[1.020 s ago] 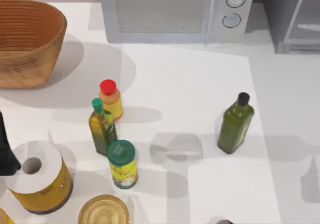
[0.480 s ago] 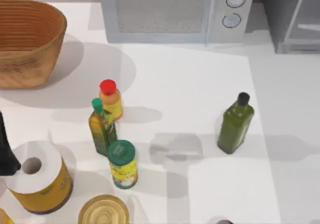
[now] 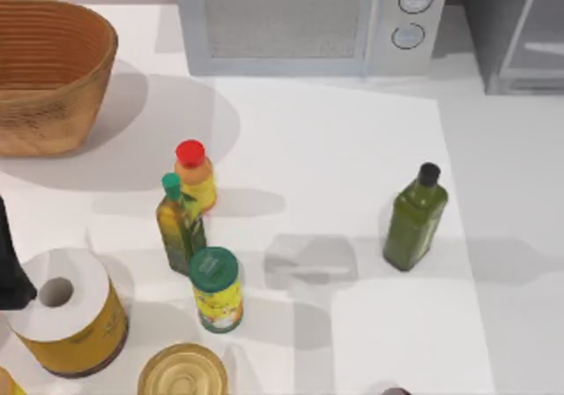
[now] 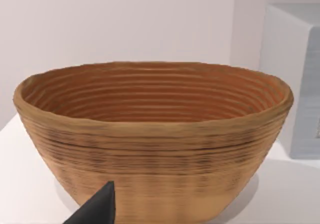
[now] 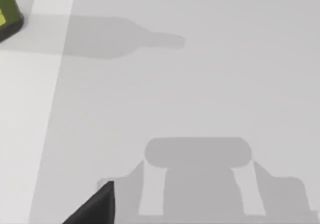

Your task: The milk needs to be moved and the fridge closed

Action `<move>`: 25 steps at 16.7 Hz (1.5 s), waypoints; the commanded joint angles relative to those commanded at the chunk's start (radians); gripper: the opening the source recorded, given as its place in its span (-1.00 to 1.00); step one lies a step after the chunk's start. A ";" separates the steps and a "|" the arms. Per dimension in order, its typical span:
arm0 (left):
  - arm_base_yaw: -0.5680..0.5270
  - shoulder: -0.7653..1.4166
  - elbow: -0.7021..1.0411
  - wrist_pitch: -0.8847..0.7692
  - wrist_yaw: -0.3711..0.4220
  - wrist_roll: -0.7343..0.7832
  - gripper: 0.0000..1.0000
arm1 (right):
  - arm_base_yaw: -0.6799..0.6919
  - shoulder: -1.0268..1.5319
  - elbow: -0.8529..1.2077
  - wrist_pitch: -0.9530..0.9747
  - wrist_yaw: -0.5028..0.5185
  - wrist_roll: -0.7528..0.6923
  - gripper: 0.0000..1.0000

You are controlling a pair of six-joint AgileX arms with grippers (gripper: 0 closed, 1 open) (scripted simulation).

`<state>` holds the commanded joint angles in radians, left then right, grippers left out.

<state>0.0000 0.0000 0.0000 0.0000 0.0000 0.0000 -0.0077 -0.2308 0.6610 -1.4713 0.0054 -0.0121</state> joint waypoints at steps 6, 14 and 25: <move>0.000 0.000 0.000 0.000 0.000 0.000 1.00 | -0.154 0.155 0.069 -0.050 -0.076 -0.147 1.00; 0.000 0.000 0.000 0.000 0.000 0.000 1.00 | -0.844 0.903 0.335 -0.108 -0.422 -0.865 1.00; 0.000 0.000 0.000 0.000 0.000 0.000 1.00 | -1.695 1.899 0.628 0.010 -0.884 -1.837 1.00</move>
<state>0.0000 0.0000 0.0000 0.0000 0.0000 0.0000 -1.7028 1.6678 1.2887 -1.4612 -0.8785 -1.8492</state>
